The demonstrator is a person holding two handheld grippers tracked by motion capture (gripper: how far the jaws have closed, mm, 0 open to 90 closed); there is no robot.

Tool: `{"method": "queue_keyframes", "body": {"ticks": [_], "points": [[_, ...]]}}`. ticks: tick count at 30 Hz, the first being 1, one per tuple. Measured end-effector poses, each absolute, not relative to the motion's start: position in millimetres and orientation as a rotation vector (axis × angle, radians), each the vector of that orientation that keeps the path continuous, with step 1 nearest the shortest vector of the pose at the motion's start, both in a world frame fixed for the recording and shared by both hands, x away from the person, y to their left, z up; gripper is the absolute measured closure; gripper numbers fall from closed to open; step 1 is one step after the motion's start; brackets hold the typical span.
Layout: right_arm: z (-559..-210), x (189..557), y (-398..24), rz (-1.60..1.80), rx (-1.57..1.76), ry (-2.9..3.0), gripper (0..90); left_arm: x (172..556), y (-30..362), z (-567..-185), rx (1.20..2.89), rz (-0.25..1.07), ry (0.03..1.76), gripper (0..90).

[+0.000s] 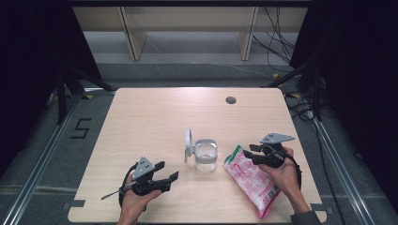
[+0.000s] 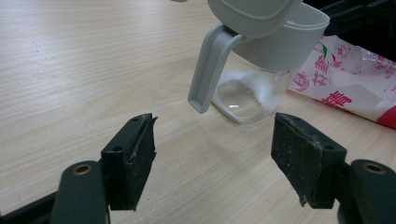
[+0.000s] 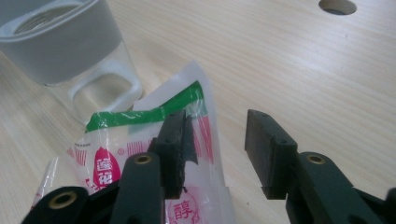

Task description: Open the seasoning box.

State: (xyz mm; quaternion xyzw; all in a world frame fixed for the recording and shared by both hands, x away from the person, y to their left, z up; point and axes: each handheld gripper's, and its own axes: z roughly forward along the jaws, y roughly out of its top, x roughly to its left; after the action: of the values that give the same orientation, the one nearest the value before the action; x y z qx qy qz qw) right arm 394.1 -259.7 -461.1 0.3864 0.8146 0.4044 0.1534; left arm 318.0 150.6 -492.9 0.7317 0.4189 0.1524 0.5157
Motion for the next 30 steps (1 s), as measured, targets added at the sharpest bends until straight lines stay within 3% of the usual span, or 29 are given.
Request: {"method": "queue_keyframes", "body": {"ticks": [9, 17, 30], "points": [[-470.3, 394.6, -252.9, 1.153, 1.116, 2.39, 67.2, 318.5, 150.4, -493.7, 1.751, 0.361, 1.005, 29.6], [-473.9, 394.2, -254.9, 1.168, 1.093, 2.414, 89.1, 317.8, 149.9, -494.2, 1.755, 0.358, 1.027, 29.5], [-470.8, 391.7, -272.2, 1.135, 1.128, 2.348, 90.0, 317.9, 150.1, -494.4, 1.737, 0.345, 1.021, 29.4]]}}
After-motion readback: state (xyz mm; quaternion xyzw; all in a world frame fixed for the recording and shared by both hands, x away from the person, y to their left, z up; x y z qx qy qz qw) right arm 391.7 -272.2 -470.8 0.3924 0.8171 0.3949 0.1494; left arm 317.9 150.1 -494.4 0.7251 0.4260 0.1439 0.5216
